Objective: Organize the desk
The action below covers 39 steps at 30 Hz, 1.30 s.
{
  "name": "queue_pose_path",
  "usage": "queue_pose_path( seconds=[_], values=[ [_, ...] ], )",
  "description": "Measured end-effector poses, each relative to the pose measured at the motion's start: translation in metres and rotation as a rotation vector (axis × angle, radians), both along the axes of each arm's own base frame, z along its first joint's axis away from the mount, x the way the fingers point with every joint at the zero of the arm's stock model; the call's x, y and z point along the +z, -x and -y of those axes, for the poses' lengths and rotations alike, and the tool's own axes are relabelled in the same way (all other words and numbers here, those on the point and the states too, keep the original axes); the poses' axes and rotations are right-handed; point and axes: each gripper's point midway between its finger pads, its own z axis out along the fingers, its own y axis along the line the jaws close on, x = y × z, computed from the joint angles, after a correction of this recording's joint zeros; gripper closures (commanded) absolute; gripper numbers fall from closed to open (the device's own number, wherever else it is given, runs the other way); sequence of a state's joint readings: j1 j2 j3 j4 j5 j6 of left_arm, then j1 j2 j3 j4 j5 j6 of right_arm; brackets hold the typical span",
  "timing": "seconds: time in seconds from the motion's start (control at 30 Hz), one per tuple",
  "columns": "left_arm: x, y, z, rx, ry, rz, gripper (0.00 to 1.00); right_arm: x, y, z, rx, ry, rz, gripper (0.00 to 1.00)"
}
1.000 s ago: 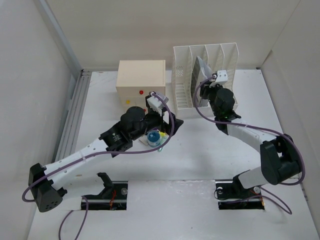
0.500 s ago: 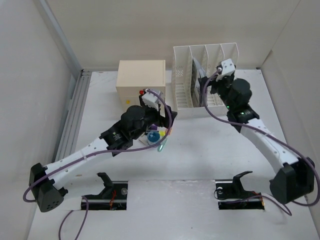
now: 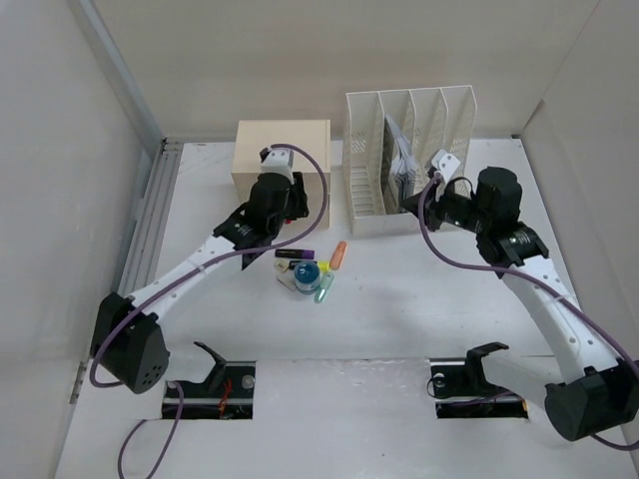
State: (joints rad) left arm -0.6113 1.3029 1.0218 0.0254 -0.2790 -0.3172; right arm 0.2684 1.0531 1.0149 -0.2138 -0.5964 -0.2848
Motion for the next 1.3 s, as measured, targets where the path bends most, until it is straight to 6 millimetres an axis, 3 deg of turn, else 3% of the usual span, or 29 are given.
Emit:
queue_pose_path(
  seconds=[0.1, 0.27, 0.57, 0.83, 1.0, 1.23, 1.27, 1.3],
  values=[
    [-0.018, -0.010, -0.007, 0.042, -0.046, -0.049, 0.60, -0.014, 0.004, 0.007, 0.005, 0.002, -0.056, 0.94],
    [-0.035, -0.020, -0.034, 0.134, -0.100, -0.092, 0.52, -0.013, 0.004, 0.012, 0.016, -0.017, -0.068, 0.94],
    [-0.026, -0.031, -0.050, 0.199, -0.107, -0.079, 0.50, -0.012, 0.007, 0.010, 0.040, -0.027, -0.073, 0.91],
    [-0.019, -0.039, -0.045, 0.184, -0.095, -0.077, 0.58, -0.012, 0.009, 0.008, 0.052, -0.031, -0.075, 0.91],
    [-0.013, -0.045, -0.040, 0.178, -0.087, -0.068, 0.70, -0.012, 0.010, 0.008, 0.055, -0.032, -0.075, 0.91],
    [-0.014, -0.045, -0.039, 0.172, -0.089, -0.071, 0.67, -0.012, 0.010, 0.008, 0.056, -0.032, -0.075, 0.91],
    [-0.015, -0.045, -0.039, 0.172, -0.091, -0.072, 0.71, -0.012, 0.010, 0.008, 0.056, -0.032, -0.075, 0.91],
    [-0.016, -0.045, -0.039, 0.171, -0.090, -0.074, 0.86, -0.012, 0.010, 0.008, 0.056, -0.032, -0.075, 0.91]
  ],
)
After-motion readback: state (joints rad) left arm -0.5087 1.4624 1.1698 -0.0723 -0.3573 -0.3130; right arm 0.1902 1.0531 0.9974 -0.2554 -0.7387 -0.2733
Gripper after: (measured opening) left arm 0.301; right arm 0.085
